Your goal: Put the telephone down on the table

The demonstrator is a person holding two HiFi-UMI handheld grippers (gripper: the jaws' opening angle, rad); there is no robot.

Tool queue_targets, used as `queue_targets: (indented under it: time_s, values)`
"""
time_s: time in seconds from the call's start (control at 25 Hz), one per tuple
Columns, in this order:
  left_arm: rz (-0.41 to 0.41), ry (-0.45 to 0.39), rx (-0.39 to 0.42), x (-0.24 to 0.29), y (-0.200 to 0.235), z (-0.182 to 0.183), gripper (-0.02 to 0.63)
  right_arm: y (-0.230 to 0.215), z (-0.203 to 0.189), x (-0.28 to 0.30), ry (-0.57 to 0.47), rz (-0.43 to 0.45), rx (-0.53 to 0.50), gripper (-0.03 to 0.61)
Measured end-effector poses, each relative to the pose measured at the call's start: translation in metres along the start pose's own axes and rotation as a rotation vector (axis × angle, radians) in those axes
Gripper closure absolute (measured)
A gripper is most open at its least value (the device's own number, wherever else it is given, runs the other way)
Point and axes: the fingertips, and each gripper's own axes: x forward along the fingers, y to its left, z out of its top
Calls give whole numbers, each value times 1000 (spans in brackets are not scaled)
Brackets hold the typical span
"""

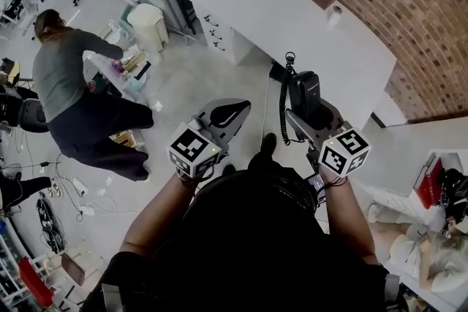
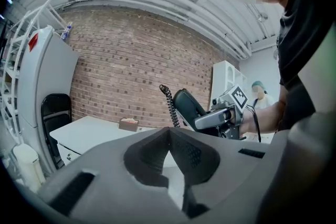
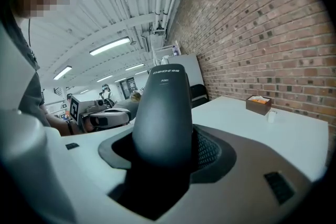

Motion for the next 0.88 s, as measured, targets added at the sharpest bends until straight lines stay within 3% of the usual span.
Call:
queue_targets:
  time_s: [0.4,0.68,0.88]
  values:
    - [106,4,1,89,43,21,606,-101,45,31,13,106,-20,305]
    - [188,-14,2,123,72,37,606,-138,63,51,25,169,-41,305]
    - [201,0,-20,140,90,35,606,-157,69,65,48,185,-38,305]
